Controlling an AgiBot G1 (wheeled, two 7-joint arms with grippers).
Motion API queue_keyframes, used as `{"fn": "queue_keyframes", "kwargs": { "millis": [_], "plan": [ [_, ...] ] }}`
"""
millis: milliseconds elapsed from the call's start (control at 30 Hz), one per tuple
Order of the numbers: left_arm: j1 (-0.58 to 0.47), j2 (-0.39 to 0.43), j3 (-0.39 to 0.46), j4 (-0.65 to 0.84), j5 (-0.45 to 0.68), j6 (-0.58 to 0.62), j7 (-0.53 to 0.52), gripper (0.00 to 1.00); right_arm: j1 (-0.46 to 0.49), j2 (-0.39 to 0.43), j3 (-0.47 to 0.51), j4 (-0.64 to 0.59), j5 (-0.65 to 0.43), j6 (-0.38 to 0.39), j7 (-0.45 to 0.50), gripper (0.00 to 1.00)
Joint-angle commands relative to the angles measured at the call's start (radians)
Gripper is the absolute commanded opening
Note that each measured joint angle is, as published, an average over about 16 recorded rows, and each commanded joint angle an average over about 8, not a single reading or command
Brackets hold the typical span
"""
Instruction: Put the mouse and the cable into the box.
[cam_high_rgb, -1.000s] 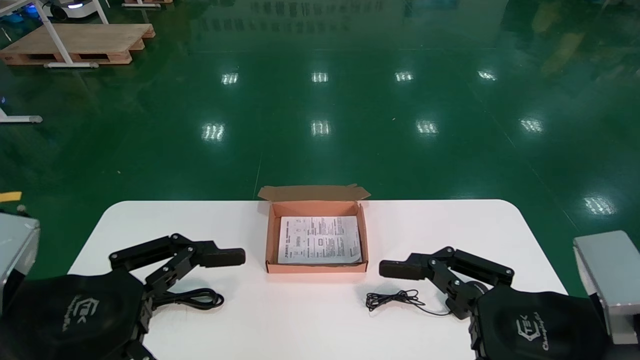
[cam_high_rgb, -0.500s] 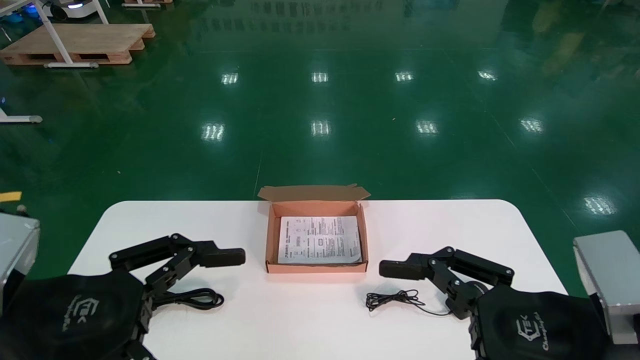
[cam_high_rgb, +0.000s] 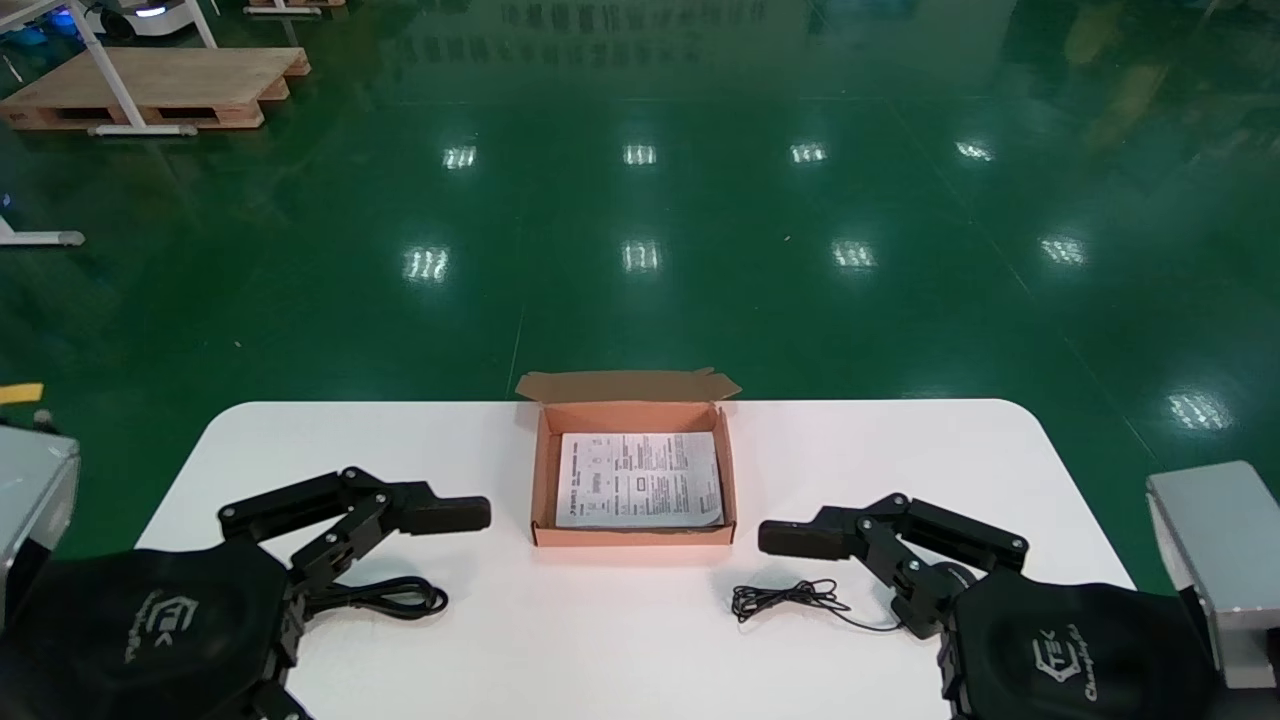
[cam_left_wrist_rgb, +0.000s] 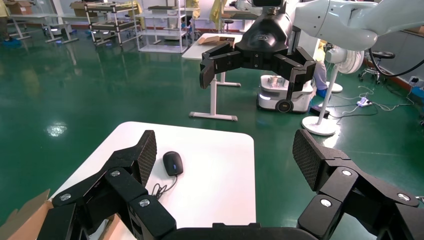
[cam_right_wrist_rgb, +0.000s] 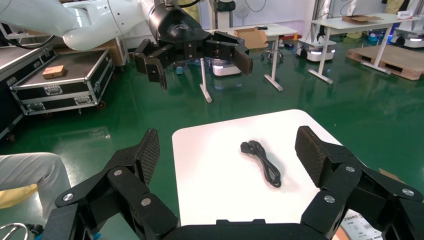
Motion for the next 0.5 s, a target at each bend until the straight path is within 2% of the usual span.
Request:
{"fn": "queue_keyframes", "kwargs": {
  "millis": [33,200,300,400,500],
  "plan": [
    [0.000,0.000,0.001,0.001,0.000,-0.001,0.000,1.00,0.000,0.000,0.000,0.000,0.001,0.000,0.000,1.00],
    [-0.001,-0.001,0.002,-0.001,0.005,0.000,0.001,1.00,0.000,0.000,-0.003,0.002,-0.010,0.002,-0.002,1.00],
    [-0.019,-0.013,0.020,-0.022,0.067,0.011,0.014,1.00,0.004,-0.005,-0.017,0.009,-0.050,0.014,-0.010,1.00],
    [-0.084,-0.019,0.072,-0.049,0.218,0.034,0.050,1.00,0.018,-0.017,-0.049,0.015,-0.129,0.031,-0.014,1.00],
    [-0.189,-0.003,0.163,-0.069,0.452,0.053,0.115,1.00,0.044,-0.040,-0.096,0.005,-0.244,0.058,-0.010,1.00]
  ]
}}
